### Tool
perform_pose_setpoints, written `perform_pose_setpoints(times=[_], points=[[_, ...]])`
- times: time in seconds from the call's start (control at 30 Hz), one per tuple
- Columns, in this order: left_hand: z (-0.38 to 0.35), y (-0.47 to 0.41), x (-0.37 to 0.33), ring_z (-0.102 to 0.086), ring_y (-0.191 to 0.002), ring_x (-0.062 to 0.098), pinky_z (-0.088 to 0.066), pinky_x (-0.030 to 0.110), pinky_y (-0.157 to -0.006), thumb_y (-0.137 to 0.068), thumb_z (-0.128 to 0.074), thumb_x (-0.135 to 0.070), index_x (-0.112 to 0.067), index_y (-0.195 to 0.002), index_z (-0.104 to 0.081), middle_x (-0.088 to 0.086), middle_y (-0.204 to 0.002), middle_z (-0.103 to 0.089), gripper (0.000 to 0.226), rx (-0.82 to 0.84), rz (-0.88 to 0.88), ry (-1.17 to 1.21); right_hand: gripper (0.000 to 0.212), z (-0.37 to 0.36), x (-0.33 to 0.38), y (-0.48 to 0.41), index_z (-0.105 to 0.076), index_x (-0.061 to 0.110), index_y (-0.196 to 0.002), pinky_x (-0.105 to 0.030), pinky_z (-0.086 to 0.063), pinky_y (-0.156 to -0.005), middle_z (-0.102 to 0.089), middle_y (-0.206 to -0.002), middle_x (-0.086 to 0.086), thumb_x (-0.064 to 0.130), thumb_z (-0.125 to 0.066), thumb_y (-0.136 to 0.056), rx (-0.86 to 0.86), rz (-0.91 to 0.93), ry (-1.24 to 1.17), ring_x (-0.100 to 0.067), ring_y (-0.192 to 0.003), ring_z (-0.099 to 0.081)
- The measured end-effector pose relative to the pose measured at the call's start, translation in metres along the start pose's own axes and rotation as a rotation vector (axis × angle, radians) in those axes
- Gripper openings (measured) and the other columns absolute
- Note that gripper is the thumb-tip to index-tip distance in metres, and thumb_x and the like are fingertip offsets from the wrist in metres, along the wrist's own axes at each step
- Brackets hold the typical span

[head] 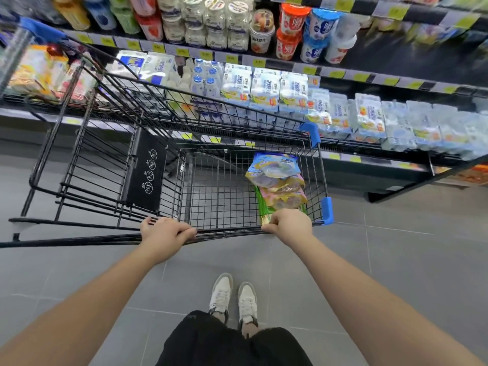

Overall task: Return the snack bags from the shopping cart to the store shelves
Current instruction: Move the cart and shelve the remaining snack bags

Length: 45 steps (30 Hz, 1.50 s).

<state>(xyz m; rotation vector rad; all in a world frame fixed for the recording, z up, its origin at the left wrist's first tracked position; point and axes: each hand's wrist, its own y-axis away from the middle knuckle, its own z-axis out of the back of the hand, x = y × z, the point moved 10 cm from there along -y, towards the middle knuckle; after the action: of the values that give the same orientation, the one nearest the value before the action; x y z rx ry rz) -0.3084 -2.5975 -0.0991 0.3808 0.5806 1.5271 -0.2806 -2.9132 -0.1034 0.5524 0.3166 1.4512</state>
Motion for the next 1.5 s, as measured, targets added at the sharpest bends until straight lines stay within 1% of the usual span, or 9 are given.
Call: perform_pose_setpoints(times=[0.2,0.4,0.7,0.8,0.9,0.97,1.27,1.4,1.5], points=[[0.0,0.002,-0.007,-0.049,-0.116,0.009,-0.012,0.051,-0.114,-0.098,-0.033,-0.06,-0.052,-0.083,-0.06,-0.019,-0.099,-0.063,0.032,-0.019,-0.004,-0.004,0.041,0.0,-0.008,0.002,-0.075,0.029,-0.093,-0.028,-0.044,-0.068,-0.073,-0.089,0.007,0.067,-0.061,-0.088,-0.032,0.007,-0.005,-0.02,-0.091,-0.067],[0.008,0.01,-0.011,-0.054,-0.103,0.014,-0.018,0.049,-0.111,-0.098,-0.036,-0.058,-0.036,-0.07,-0.055,-0.014,-0.079,-0.059,0.04,-0.081,0.012,0.005,0.04,0.001,-0.004,0.005,-0.074,0.029,-0.094,-0.03,-0.046,-0.071,-0.073,-0.091,0.005,0.065,-0.058,-0.09,-0.037,0.039,0.008,-0.022,-0.092,-0.067],[0.011,0.014,-0.015,-0.053,-0.097,0.014,-0.02,0.048,-0.11,-0.098,-0.035,-0.059,-0.037,-0.078,-0.056,-0.016,-0.074,-0.052,0.036,-0.09,0.021,-0.015,0.037,-0.003,0.002,0.02,-0.067,0.023,-0.103,-0.031,-0.043,-0.068,-0.07,-0.097,0.001,0.057,-0.052,-0.097,-0.056,0.037,-0.006,-0.026,-0.098,-0.066],[0.01,0.013,-0.017,-0.056,-0.105,0.014,-0.018,0.05,-0.112,-0.098,-0.038,-0.057,-0.037,-0.09,-0.061,-0.014,-0.092,-0.06,0.031,-0.081,0.033,0.044,0.036,-0.008,-0.005,0.02,-0.066,0.025,-0.11,-0.033,-0.05,-0.076,-0.069,-0.103,0.002,0.054,-0.051,-0.095,0.028,-0.018,-0.171,-0.024,-0.102,-0.065],[0.011,0.015,-0.028,-0.053,-0.116,0.016,-0.016,0.05,-0.115,-0.097,-0.043,-0.052,-0.034,-0.111,-0.06,-0.008,-0.116,-0.058,0.028,-0.075,0.053,0.061,0.039,-0.003,-0.009,0.024,-0.063,0.02,-0.124,-0.039,-0.054,-0.092,-0.068,-0.119,0.0,0.048,-0.057,-0.096,0.077,0.009,-0.391,-0.023,-0.11,-0.063],[0.015,0.013,-0.043,-0.05,-0.121,0.015,-0.015,0.049,-0.116,-0.098,-0.043,-0.052,-0.033,-0.119,-0.056,-0.008,-0.124,-0.054,0.032,-0.084,0.036,0.05,0.041,0.006,-0.017,0.029,-0.063,0.019,-0.127,-0.038,-0.053,-0.095,-0.067,-0.123,0.001,0.044,-0.06,-0.095,0.065,0.035,-0.451,-0.021,-0.112,-0.062],[0.054,-0.004,-0.136,-0.05,-0.125,0.015,-0.02,0.047,-0.115,-0.097,-0.044,-0.053,-0.03,-0.129,-0.054,-0.006,-0.131,-0.055,0.04,-0.143,-0.061,0.129,0.035,0.049,-0.085,0.036,-0.065,0.022,-0.121,-0.03,-0.051,-0.089,-0.069,-0.114,0.006,0.044,-0.063,-0.093,-0.033,0.004,-0.619,-0.015,-0.109,-0.064],[0.064,-0.014,-0.173,-0.048,-0.126,0.015,-0.02,0.046,-0.114,-0.098,-0.044,-0.051,-0.028,-0.13,-0.053,-0.005,-0.131,-0.054,0.04,-0.14,-0.128,0.149,0.034,0.072,-0.096,0.027,-0.065,0.019,-0.121,-0.026,-0.045,-0.081,-0.07,-0.114,0.004,0.038,-0.063,-0.094,-0.058,0.028,-0.597,-0.016,-0.104,-0.065],[0.072,-0.028,-0.189,-0.048,-0.125,0.016,-0.022,0.045,-0.113,-0.098,-0.044,-0.053,-0.028,-0.131,-0.052,-0.005,-0.13,-0.054,0.042,-0.133,-0.139,0.173,0.033,0.091,-0.099,0.015,-0.063,0.019,-0.124,-0.028,-0.047,-0.082,-0.069,-0.115,0.002,0.036,-0.063,-0.095,-0.055,0.034,-0.58,-0.017,-0.1,-0.063]])
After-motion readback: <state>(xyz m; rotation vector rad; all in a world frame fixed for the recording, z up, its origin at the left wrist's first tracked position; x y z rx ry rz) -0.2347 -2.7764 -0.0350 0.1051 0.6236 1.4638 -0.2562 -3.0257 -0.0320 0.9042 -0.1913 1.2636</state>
